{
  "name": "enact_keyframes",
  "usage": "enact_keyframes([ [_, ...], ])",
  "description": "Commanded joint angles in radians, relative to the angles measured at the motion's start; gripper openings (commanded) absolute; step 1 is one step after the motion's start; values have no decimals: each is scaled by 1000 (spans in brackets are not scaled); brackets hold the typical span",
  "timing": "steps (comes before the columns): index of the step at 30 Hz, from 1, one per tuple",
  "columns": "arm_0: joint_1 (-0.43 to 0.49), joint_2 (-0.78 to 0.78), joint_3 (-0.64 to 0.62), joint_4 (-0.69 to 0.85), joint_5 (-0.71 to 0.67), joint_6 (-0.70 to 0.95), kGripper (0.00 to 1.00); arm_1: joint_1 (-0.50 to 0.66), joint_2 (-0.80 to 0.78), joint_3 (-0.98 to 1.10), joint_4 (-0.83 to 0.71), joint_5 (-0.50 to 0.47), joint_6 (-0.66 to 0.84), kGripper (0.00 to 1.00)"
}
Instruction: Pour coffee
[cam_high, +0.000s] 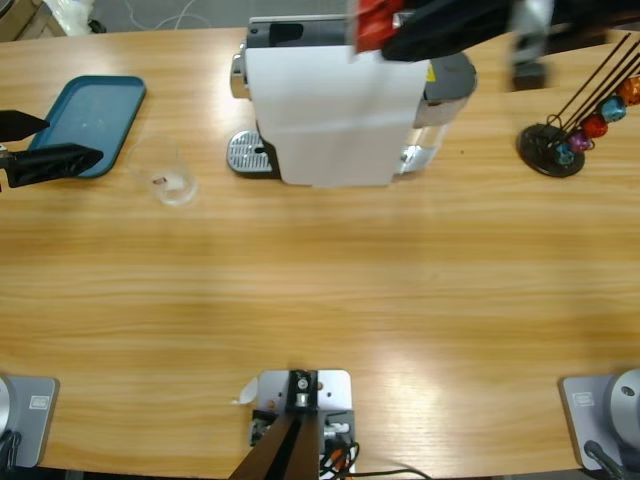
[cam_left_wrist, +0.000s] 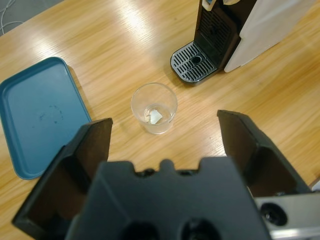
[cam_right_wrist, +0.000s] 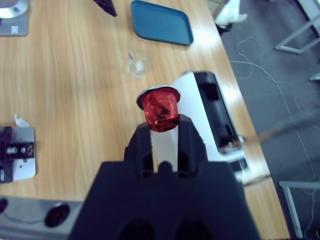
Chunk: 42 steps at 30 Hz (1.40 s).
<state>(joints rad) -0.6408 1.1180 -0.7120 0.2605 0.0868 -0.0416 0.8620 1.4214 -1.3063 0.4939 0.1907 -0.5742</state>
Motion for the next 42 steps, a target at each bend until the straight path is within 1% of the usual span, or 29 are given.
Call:
enact_keyframes([
  [1,-12,25,29,-9,-9,14,908,22,227,-123,-23,58,-58,0],
  [4,-15,26,29,-10,-10,14,908,22,269,-163,-18,49,-72,0],
  [6,-17,26,29,-9,-10,15,908,21,291,-175,-23,24,-76,0],
  [7,-17,26,29,-10,-10,15,908,22,303,-175,-37,7,-76,0],
  [13,-22,29,29,-10,-10,19,908,21,367,-180,-112,-12,-76,0],
  [16,-22,29,30,-10,-10,19,908,16,390,-188,-142,-42,-76,0],
  [21,-23,29,31,-9,-10,19,908,-2,387,-206,-143,-113,-76,0],
  [29,-31,31,31,-9,-10,19,908,-26,383,-201,-141,-117,-79,0],
  [35,-34,33,31,-9,-10,20,908,-33,400,-197,-141,-145,-84,0],
  [42,-34,33,32,-9,-10,20,908,-46,407,-184,-141,-157,-84,0],
])
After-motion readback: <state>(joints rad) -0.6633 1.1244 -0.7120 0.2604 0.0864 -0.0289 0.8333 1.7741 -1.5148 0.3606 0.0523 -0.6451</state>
